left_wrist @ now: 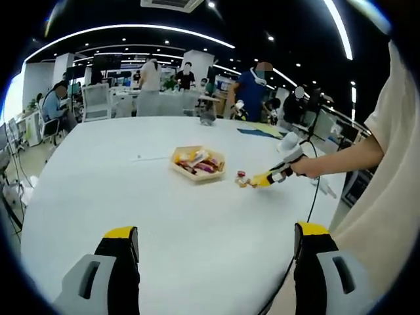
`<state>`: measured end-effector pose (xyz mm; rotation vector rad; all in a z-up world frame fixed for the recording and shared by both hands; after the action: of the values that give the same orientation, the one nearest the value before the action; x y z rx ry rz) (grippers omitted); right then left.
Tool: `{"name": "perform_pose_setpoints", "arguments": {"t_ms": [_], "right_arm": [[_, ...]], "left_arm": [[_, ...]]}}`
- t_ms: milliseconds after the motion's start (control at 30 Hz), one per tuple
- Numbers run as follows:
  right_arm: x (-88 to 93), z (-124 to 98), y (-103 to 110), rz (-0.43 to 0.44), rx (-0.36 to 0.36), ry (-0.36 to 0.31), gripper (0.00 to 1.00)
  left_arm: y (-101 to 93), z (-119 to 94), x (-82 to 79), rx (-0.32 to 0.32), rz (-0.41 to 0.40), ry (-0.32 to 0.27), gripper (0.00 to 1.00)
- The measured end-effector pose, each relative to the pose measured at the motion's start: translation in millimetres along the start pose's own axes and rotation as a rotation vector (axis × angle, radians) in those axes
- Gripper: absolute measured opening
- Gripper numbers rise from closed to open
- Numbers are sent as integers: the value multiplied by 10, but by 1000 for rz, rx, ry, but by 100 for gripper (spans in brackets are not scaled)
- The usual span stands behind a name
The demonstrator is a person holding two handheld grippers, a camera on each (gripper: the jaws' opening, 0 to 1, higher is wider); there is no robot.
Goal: Place the target food into the container with the food tongs after gripping and lifting it, then release it inside without dropping or visibly crushing the food.
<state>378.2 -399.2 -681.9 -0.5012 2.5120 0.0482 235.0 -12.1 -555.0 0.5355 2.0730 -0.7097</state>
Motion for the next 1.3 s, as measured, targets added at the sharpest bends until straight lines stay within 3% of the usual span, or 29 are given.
{"name": "perform_pose_setpoints", "arguments": {"t_ms": [500,1300], "right_arm": [[63,61,26,-41,-29,59,28],[20,89,21,-6,-15,45,27]], "left_arm": [[-15,2,11,-3,-5,7,99],[-8,9,23,3,-9,19,98]]}}
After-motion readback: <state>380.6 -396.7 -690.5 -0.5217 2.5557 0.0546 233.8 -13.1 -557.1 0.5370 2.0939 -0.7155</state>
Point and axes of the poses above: the point that each gripper's makers call its tool centre point, and the gripper's own axes: z roughly forward along the fingers, y roughly to its left, x roughly out of its underside, the point moved 7 cm from there along -z, roughly backward along the fingers, and after that the axes turned 6 degrees about x, right-handed, at the moved point
